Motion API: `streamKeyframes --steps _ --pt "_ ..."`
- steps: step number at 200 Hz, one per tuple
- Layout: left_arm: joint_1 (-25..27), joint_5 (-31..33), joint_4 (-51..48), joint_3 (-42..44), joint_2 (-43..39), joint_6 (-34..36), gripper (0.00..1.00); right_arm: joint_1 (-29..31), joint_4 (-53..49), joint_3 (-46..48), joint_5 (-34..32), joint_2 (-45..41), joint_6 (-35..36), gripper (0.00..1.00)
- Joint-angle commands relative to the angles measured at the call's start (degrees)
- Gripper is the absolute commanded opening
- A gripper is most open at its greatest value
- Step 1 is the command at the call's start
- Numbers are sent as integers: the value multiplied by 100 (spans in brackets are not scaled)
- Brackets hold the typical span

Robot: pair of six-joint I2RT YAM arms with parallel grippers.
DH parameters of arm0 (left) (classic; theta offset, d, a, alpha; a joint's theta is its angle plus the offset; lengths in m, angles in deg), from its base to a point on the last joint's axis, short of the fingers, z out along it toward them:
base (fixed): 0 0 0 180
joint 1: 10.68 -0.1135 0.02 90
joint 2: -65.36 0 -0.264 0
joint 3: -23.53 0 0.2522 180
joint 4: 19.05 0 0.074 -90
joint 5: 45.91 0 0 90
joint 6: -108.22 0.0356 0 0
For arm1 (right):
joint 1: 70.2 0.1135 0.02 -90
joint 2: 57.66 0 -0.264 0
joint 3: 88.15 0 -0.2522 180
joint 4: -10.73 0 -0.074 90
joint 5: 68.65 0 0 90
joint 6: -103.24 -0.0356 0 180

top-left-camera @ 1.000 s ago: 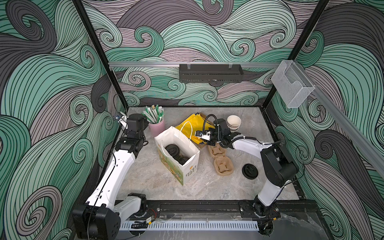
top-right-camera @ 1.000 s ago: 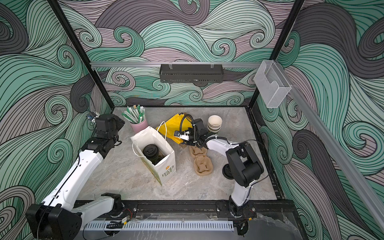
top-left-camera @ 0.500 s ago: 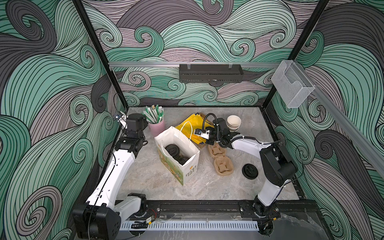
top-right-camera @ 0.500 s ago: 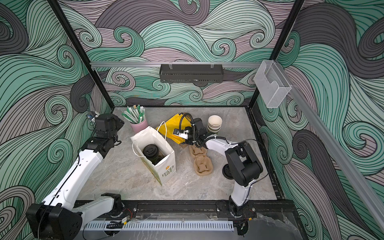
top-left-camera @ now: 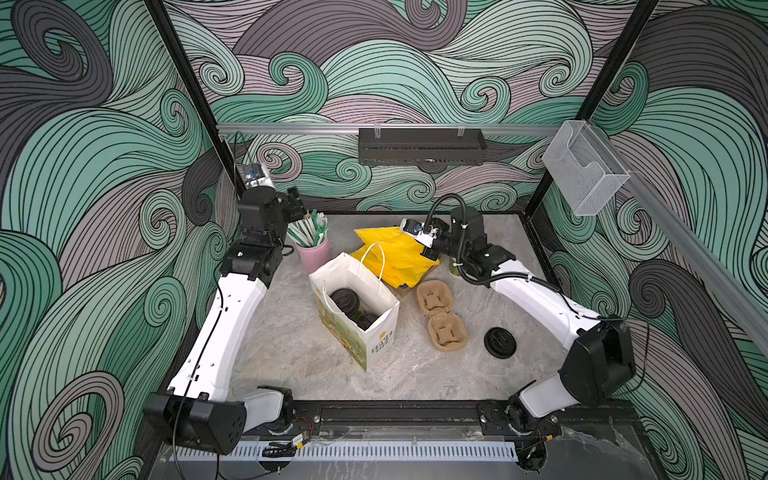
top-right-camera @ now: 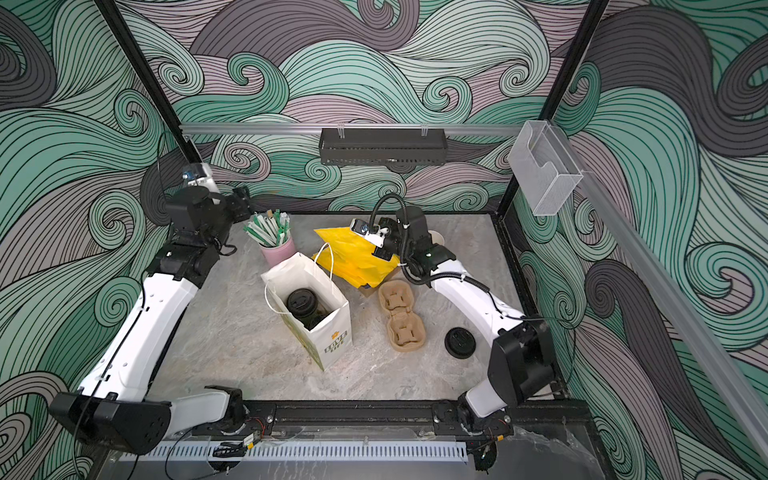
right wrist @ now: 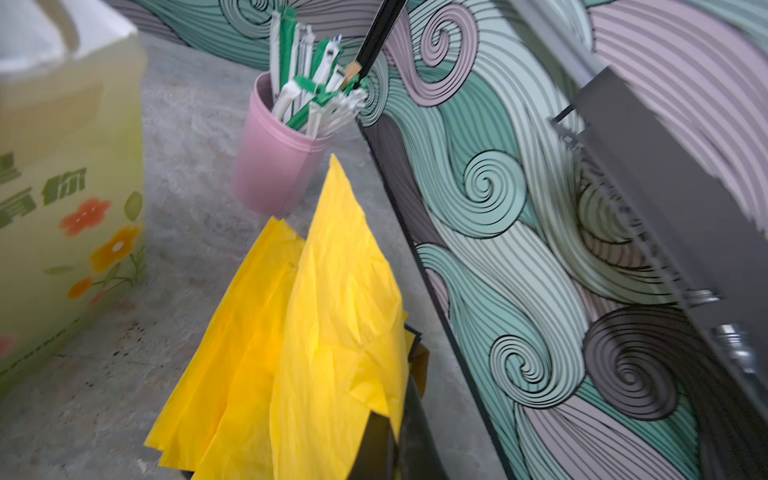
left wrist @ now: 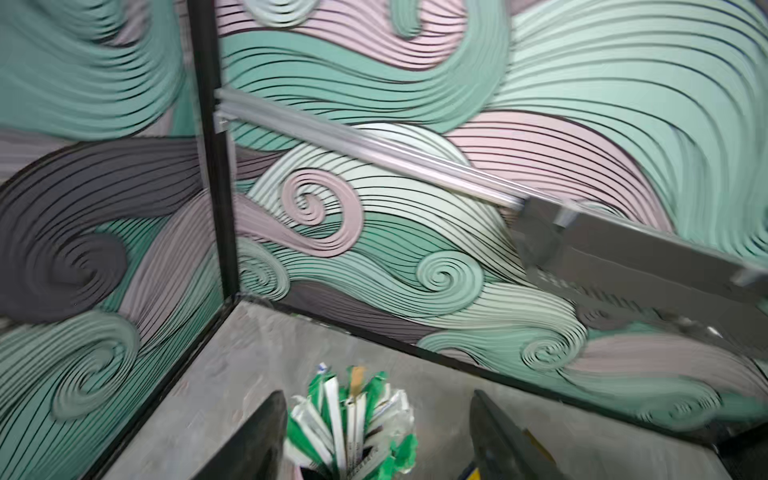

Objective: Pack the takeout coffee

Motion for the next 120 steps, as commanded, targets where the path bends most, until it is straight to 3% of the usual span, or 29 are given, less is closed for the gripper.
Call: streamKeyframes --steps 1,35,48,83,120 --pt "534 -1294 -487 -802 392 1833 71 -32 -688 -368 -134 -350 229 0" --pt "1502 -1815 -1771 -2025 1228 3554 76 -22 -1483 -764 -442 -878 502 0" --pt "1808 -2022 -2117 -2315 1425 3897 77 -4 -1808 -841 -578 -1107 563 0" --pt "2250 -3246 -2304 -2701 1681 3531 77 110 -2447 -868 -1026 -1684 718 0" --pt "2463 -3977 -2859 -2781 1851 3559 79 215 -2936 -850 -1289 -2241 825 0"
